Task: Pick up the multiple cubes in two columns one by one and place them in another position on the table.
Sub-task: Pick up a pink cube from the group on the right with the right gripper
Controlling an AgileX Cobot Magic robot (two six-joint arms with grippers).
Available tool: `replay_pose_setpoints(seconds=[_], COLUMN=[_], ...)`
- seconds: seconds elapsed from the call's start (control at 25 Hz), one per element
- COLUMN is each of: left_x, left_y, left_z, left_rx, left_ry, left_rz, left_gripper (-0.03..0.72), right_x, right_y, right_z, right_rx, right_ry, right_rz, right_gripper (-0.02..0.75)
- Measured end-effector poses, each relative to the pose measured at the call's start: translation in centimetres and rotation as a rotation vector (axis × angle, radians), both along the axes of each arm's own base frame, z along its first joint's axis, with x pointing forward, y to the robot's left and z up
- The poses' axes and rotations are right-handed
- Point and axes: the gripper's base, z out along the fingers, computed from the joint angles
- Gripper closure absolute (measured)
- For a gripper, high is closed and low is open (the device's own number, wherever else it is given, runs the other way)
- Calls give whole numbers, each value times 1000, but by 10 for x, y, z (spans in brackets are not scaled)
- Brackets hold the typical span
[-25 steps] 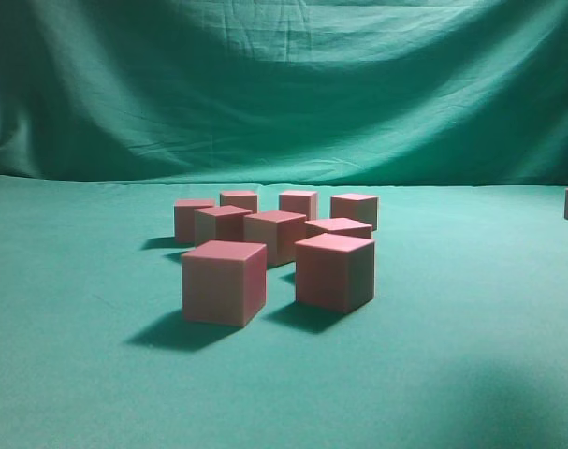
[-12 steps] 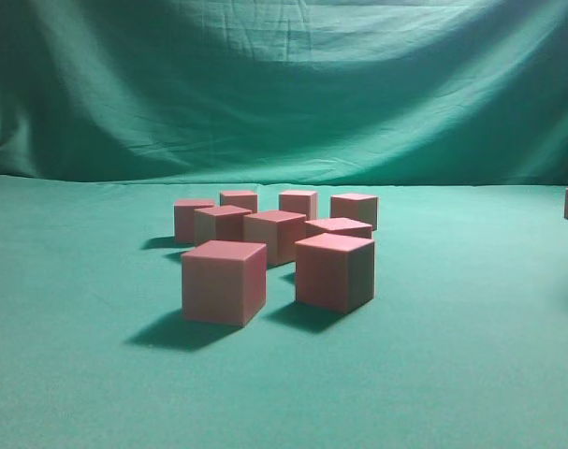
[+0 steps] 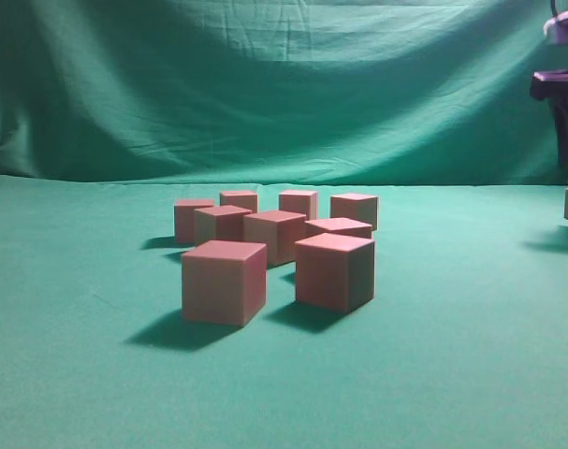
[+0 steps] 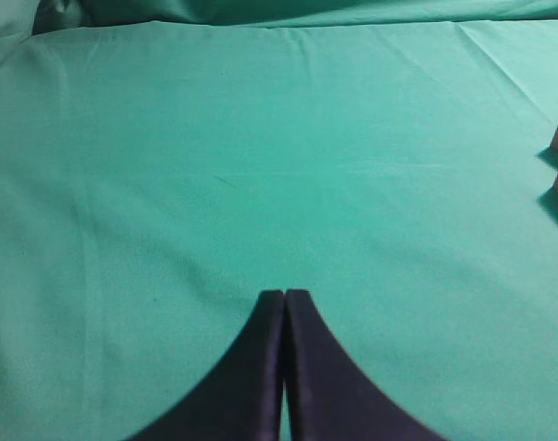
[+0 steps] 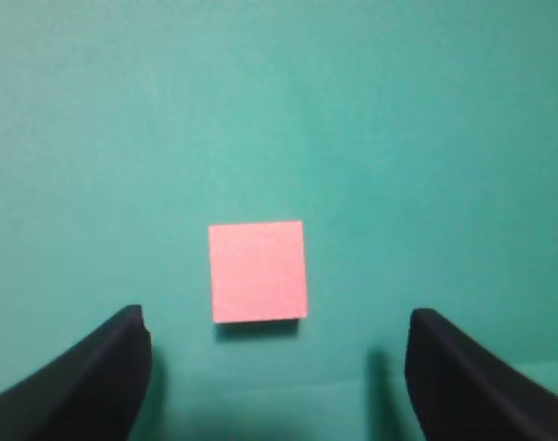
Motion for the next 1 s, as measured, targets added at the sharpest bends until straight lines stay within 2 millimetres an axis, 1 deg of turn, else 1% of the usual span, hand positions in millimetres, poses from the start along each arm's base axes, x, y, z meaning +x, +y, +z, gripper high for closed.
replay_pose_setpoints(seconds=[0.2, 0.32, 0.48, 0.64, 0.8, 1.0], left_x=[0, 0, 0, 0, 0, 0], left_y=[0, 0, 0, 0, 0, 0], left_z=[0, 0, 0, 0, 0, 0], left_rx=[0, 0, 0, 0, 0, 0], left_ry=[0, 0, 0, 0, 0, 0], left_rz=[0, 0, 0, 0, 0, 0], left_gripper=[688, 688, 688, 688, 688, 688], right_x=[9, 11, 14, 15, 16, 16], right_y=[1, 1, 2, 2, 3, 3], right_z=[-22, -32, -37, -45, -46, -46], right_rx=[0, -6, -3, -3, 1, 1], right_ry=[-1, 15, 8, 15, 13, 15], right_rz=[7, 27, 45, 48, 47, 47], right_gripper=[177, 177, 177, 309, 477, 472])
